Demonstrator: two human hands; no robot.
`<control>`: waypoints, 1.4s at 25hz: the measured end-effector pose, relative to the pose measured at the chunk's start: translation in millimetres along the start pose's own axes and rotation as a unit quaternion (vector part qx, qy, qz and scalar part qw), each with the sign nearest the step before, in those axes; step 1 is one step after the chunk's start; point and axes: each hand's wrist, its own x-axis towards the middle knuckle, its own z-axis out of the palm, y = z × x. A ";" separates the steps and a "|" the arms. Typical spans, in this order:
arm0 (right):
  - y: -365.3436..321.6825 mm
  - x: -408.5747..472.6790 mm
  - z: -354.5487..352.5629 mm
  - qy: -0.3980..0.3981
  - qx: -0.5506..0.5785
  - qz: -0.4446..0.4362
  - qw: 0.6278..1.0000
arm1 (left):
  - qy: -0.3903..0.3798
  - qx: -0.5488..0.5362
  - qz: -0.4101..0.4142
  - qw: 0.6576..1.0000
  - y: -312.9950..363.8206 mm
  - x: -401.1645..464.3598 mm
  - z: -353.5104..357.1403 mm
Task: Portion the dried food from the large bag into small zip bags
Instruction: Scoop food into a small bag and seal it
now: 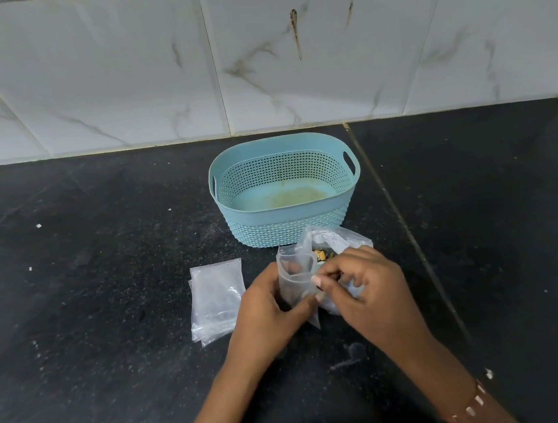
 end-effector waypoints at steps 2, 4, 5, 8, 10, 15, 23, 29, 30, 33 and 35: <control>2.2 1.3 -3.2 0.022 0.017 0.007 1.000 | -0.015 -0.023 0.002 1.000 -1.3 -3.3 -3.0; 3.3 0.5 -7.0 0.033 0.030 0.023 0.999 | -0.013 -0.046 0.002 0.999 -1.5 -5.8 -6.6; 4.0 -0.5 -8.7 0.034 0.045 0.039 0.998 | -0.007 -0.063 -0.004 0.998 -1.9 -6.8 -8.3; 5.5 -3.8 -11.1 0.019 0.095 0.078 0.992 | -0.012 -0.124 -0.016 0.992 4.6 -10.2 -9.5; 4.2 -5.9 -11.7 0.000 0.109 0.079 0.991 | -0.013 -0.163 -0.010 0.986 7.8 -11.0 -8.5; 0.1 -8.9 -12.5 0.000 0.140 0.069 0.988 | 0.019 -0.244 -0.020 0.970 15.0 -12.2 -2.8; -2.1 -12.2 -11.0 0.030 0.140 0.037 0.989 | 0.013 -0.264 -0.051 0.963 19.5 -18.5 -0.8; -5.4 -12.1 -12.4 0.011 0.185 0.061 0.981 | 0.029 -0.270 -0.055 0.961 27.1 -19.4 -2.4; -6.4 -12.1 -11.5 0.003 0.180 0.055 0.982 | 0.027 -0.268 -0.055 0.961 27.3 -19.7 -2.5; -8.9 -12.7 -6.6 0.008 0.175 0.047 0.983 | 0.016 -0.264 -0.057 0.963 28.9 -21.2 -1.3; -10.4 -12.6 -5.4 0.020 0.180 0.050 0.982 | 0.013 -0.267 -0.059 0.962 29.8 -22.0 -0.6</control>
